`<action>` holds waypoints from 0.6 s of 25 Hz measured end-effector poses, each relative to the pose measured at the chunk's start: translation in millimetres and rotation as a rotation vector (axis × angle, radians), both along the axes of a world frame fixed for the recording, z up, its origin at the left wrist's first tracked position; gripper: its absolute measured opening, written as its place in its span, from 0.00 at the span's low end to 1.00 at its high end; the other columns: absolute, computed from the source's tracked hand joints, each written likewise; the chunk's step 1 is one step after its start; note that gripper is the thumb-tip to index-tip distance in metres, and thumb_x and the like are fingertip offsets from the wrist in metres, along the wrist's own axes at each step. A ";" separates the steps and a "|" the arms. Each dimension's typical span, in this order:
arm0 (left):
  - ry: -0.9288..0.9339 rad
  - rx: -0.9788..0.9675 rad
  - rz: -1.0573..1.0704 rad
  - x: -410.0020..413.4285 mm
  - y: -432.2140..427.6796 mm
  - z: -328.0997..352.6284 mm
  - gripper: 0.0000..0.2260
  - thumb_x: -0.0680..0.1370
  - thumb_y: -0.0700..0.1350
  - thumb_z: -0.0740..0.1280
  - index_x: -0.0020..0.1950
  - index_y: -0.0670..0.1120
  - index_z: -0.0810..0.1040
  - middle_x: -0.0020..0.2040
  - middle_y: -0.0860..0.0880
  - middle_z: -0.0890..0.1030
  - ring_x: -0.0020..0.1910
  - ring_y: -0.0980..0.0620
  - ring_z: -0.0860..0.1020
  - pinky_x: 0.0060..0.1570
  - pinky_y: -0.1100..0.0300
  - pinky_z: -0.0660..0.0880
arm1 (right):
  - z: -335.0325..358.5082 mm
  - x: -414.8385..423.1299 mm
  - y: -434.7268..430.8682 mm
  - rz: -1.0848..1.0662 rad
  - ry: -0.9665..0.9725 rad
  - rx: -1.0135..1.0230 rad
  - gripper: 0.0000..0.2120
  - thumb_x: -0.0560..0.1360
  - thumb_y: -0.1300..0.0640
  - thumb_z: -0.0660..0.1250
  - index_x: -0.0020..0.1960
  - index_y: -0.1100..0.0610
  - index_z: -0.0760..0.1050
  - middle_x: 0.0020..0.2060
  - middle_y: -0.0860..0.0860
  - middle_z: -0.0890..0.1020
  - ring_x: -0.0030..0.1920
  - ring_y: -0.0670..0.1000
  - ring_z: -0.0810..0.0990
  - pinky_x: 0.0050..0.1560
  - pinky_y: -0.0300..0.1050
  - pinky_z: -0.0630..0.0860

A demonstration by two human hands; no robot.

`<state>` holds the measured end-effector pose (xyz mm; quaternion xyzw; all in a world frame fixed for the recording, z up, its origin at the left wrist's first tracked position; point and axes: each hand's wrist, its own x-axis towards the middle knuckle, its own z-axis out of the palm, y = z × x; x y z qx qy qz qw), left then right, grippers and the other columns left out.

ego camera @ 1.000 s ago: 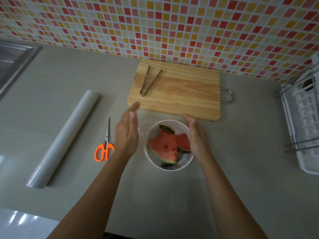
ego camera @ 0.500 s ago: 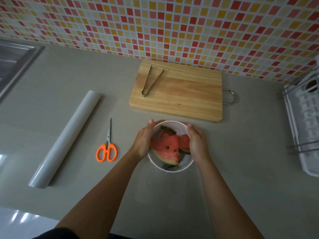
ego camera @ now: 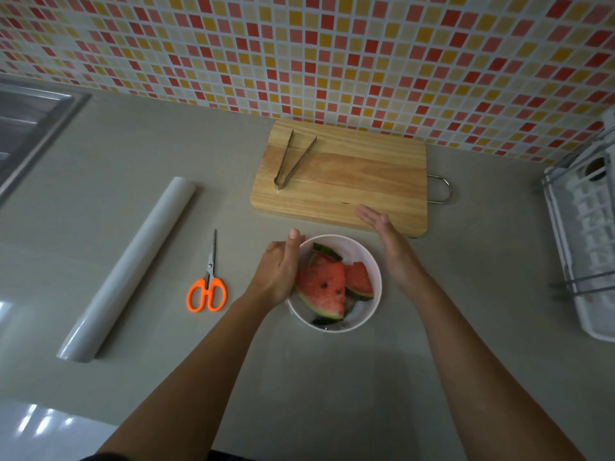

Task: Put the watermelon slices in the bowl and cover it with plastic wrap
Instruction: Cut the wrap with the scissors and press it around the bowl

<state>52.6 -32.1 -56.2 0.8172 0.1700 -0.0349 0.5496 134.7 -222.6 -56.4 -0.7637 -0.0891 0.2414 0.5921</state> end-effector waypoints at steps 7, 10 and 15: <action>-0.057 -0.435 0.153 -22.6 -15.3 -12.6 0.27 0.74 0.69 0.48 0.67 0.60 0.71 0.67 0.53 0.75 0.67 0.55 0.72 0.68 0.48 0.67 | -12.6 -0.1 22.6 0.140 0.328 0.264 0.35 0.66 0.25 0.56 0.56 0.49 0.80 0.59 0.54 0.80 0.63 0.58 0.76 0.68 0.63 0.66; -0.072 -0.351 0.220 -22.7 -24.1 -12.0 0.24 0.77 0.65 0.46 0.59 0.60 0.77 0.55 0.57 0.82 0.58 0.61 0.78 0.62 0.53 0.73 | -11.8 1.6 23.8 0.125 0.409 0.221 0.40 0.64 0.22 0.54 0.55 0.52 0.81 0.55 0.60 0.82 0.58 0.61 0.79 0.65 0.64 0.69; -0.084 -0.304 0.206 -20.2 -22.1 -6.0 0.27 0.79 0.60 0.45 0.58 0.52 0.81 0.53 0.50 0.84 0.56 0.55 0.80 0.59 0.54 0.74 | -1.6 1.5 28.1 0.141 0.286 -0.097 0.46 0.62 0.20 0.42 0.50 0.51 0.82 0.46 0.55 0.85 0.50 0.54 0.83 0.59 0.57 0.74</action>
